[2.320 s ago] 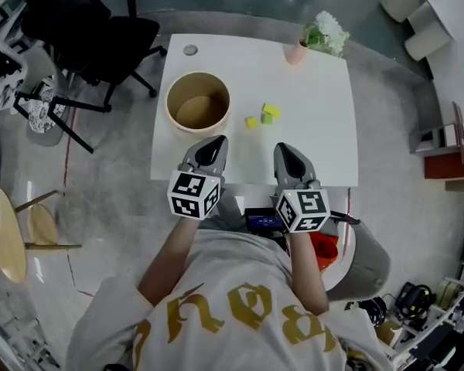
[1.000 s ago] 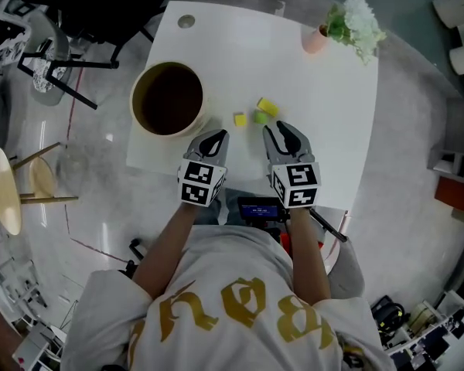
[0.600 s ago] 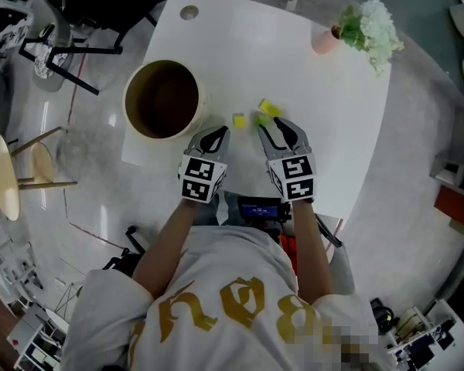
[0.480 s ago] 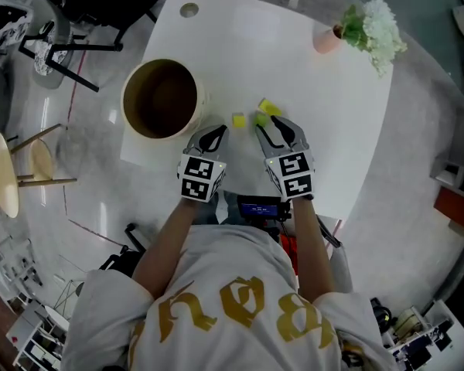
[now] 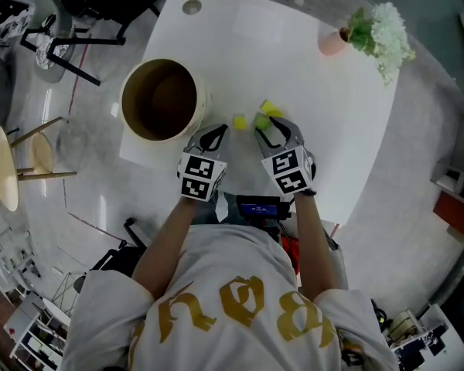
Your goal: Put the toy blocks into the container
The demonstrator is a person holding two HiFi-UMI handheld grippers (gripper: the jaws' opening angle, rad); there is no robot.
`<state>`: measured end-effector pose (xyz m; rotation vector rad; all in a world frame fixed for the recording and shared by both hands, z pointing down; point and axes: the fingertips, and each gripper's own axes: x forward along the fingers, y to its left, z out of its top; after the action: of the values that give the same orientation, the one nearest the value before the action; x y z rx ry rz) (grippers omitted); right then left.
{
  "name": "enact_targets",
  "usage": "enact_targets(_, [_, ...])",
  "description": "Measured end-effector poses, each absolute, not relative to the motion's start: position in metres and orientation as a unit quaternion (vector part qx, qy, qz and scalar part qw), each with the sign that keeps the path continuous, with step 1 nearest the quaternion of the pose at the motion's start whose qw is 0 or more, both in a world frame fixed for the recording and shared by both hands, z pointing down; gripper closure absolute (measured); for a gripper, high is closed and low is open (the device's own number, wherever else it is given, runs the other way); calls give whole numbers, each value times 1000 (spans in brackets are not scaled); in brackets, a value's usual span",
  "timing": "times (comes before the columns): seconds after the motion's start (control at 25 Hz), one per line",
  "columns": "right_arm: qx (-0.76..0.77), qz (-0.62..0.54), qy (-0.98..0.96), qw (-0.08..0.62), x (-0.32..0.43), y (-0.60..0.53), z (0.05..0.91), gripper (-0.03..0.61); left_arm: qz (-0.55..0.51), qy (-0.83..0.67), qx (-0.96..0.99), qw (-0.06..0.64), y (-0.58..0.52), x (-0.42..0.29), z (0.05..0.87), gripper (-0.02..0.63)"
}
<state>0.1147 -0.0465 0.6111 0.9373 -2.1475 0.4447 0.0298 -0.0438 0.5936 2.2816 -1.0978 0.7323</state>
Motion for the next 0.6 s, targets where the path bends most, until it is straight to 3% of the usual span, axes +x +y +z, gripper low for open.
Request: enact_targets(0.6, [371,153,-830,386,116,-52,619,411,270,-400,838,254,-44,30,595,614])
